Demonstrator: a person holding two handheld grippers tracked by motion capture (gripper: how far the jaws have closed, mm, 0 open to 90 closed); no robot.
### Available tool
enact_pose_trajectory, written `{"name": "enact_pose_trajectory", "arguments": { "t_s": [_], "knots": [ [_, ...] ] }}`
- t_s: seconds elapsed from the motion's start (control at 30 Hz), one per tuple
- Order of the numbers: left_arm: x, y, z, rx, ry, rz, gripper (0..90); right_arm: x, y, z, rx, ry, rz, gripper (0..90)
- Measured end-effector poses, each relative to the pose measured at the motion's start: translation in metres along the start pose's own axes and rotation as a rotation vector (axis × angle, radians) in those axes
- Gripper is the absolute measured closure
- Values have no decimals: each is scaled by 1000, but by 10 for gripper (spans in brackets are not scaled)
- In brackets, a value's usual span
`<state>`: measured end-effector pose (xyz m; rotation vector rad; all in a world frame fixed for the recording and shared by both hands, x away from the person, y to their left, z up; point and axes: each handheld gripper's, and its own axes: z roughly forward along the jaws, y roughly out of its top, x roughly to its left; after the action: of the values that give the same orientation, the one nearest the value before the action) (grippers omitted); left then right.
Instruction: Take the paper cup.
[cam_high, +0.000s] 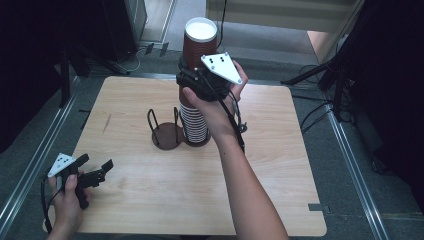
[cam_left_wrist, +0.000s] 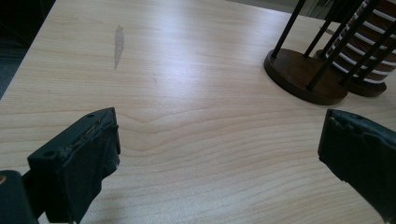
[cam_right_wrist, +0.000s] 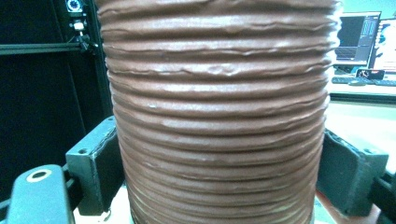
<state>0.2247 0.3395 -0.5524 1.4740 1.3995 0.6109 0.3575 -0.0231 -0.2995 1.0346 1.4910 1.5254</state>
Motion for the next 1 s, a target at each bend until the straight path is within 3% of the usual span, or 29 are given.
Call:
{"name": "enact_pose_trajectory", "arguments": {
  "t_s": [0.3, 1.0],
  "knots": [
    [0, 0, 0, 0, 0, 2, 0, -6, 2, -4, -9, -13, -6, 142],
    [0, 0, 0, 1, 0, 5, 0, -38, 2, -23, -18, -74, -8, 142]
  ]
}}
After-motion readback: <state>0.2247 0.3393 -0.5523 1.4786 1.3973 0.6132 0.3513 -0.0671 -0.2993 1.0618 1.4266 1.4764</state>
